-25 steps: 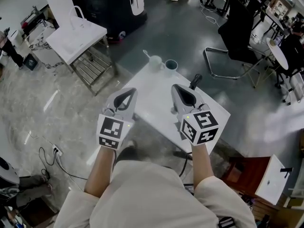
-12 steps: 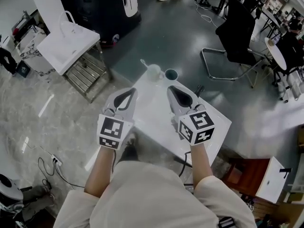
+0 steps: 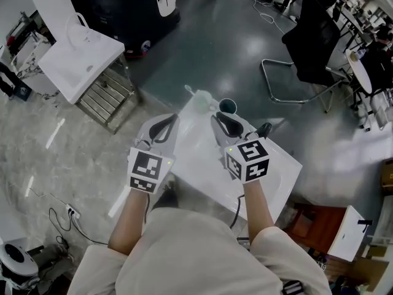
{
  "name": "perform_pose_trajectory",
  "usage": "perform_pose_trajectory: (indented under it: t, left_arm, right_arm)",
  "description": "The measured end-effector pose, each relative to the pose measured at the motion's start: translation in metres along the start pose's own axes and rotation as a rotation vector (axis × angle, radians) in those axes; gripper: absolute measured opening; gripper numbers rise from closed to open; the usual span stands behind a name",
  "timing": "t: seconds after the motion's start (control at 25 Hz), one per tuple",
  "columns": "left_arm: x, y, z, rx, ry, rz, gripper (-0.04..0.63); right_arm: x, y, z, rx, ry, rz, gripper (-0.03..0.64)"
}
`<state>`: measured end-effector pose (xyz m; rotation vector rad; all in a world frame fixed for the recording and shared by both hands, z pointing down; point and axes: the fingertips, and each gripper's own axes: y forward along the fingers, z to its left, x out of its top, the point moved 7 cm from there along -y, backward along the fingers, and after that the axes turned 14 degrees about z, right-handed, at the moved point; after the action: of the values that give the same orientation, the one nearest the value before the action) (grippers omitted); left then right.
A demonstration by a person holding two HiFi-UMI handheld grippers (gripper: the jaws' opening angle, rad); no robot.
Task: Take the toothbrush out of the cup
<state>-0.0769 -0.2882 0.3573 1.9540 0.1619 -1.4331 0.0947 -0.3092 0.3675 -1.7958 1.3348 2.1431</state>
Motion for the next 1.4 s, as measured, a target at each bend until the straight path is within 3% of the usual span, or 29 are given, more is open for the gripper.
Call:
perform_pose_trajectory:
  t: [0.56, 1.0, 1.4]
  left_arm:
    - [-0.017, 0.076, 0.072, -0.066, -0.036, 0.067, 0.000]
    - [-0.046, 0.121, 0.114, -0.126, -0.079, 0.116, 0.000]
    - [-0.065, 0.161, 0.142, -0.180, -0.095, 0.157, 0.000]
  right_arm:
    - [0.014, 0.114, -0.044, -0.036, -0.011, 0.155, 0.071]
    - [0.008, 0.192, -0.058, -0.085, -0.127, 0.290, 0.083]
    - [-0.002, 0.246, -0.068, -0.111, -0.167, 0.397, 0.091]
